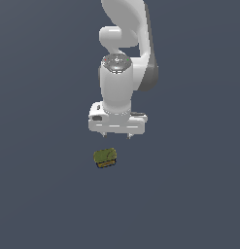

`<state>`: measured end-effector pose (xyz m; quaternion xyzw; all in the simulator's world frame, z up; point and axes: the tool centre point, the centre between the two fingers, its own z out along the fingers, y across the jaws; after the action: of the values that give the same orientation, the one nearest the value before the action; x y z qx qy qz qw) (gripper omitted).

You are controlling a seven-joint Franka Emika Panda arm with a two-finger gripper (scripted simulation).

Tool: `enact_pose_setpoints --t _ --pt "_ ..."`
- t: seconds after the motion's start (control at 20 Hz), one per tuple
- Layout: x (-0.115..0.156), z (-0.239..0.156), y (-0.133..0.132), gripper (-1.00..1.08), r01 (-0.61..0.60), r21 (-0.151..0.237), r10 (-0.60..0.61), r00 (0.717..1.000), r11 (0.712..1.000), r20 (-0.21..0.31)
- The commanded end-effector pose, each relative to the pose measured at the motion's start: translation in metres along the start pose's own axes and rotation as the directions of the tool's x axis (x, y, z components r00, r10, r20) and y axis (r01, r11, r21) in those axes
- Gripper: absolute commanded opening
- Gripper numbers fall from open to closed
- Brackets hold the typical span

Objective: Pick up the object and move it to a goal position.

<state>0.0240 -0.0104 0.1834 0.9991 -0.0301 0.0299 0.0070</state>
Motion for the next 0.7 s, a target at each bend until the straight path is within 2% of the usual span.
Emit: enact_pose_setpoints --t 0.0,0.3,0.65 --pt "0.001 0.003 0.002 1.00 -0.048 0.001 0.048 0.999 0.999 0.003" --pt "0.006 0.012 0.008 1.00 -0.203 0.004 0.203 0.979 0.979 0.014" --pt "0.013 0.026 0.017 1.00 -0.409 0.000 0.409 0.912 0.913 0.027"
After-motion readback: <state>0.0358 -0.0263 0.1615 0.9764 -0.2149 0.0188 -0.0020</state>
